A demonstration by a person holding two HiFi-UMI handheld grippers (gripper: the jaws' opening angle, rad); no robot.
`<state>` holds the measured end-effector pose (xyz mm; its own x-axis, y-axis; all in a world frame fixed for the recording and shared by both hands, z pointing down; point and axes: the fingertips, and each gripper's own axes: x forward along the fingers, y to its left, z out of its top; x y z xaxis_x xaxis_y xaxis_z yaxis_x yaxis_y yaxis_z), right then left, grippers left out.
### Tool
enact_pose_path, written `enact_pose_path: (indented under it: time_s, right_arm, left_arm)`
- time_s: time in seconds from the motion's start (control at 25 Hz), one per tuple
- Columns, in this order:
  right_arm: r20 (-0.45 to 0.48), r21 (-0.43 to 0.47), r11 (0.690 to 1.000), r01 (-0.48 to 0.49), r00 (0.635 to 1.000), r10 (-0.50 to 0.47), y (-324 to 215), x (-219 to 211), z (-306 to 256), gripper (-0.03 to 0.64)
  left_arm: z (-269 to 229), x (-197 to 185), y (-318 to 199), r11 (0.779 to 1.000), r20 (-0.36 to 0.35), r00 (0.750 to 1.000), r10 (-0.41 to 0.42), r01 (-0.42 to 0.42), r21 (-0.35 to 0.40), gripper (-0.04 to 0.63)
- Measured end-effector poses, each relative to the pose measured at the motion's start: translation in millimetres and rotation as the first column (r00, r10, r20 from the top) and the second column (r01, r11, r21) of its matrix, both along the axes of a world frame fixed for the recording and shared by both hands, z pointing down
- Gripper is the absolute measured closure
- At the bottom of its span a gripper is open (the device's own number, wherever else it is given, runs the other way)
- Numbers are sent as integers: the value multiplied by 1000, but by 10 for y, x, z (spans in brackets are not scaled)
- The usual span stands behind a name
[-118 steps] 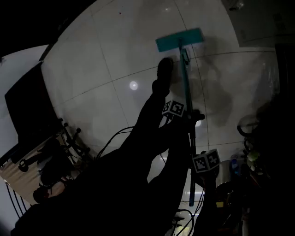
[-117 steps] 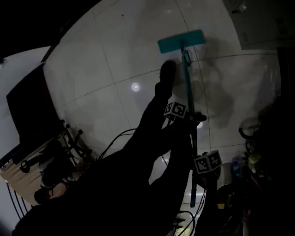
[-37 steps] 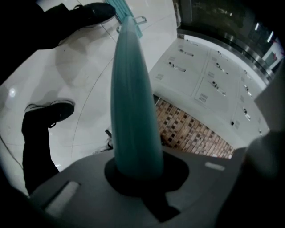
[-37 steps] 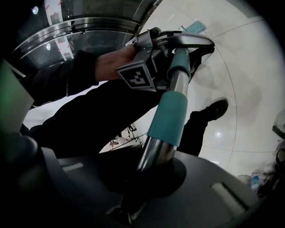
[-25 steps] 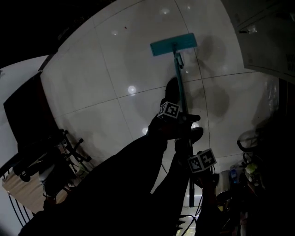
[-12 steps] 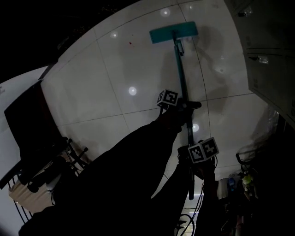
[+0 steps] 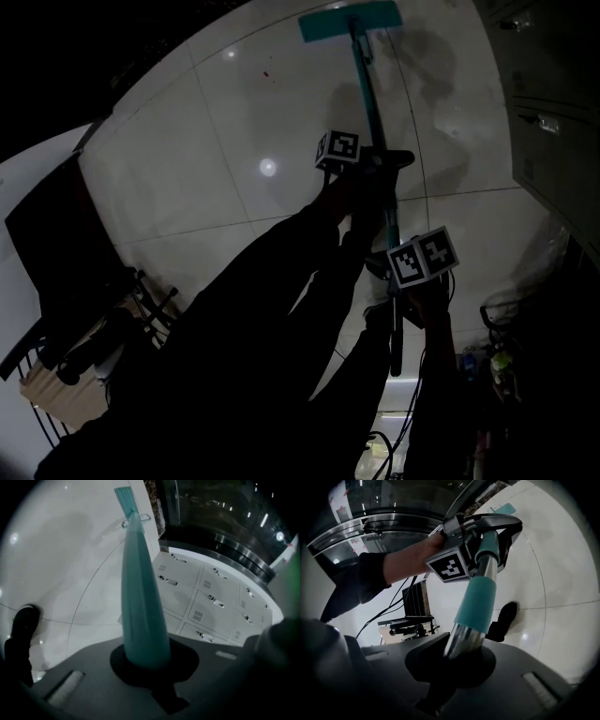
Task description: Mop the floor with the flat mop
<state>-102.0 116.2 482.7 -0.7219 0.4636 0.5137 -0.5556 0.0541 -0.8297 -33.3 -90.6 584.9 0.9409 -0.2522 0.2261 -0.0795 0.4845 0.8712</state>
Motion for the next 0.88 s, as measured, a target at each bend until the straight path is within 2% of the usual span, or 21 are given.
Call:
enact_pose_path:
  time_s: [0.16,0.28,0.56,0.88]
  right_arm:
    - [-11,18,1000,26,1000,-26,144,93,-16,581]
    - [-19,32,998,50,999,-50,430,196,-18,581]
    - [-27,26,997,77,997,-77,1423,508,-198,580]
    - [-23,14,998,68,997,-68,2644,1021,-339,572]
  left_arm:
    - [-51,67,116,1000,-10,1000,9,-9,14,574]
    - [-85,140,403,999,-12,999,42,-42,11,574]
    - [-245,423,1429,998,-16,998,64,-65,-25,574]
    - [-341,982,2695,994,-32,995,91,-92,-52,574]
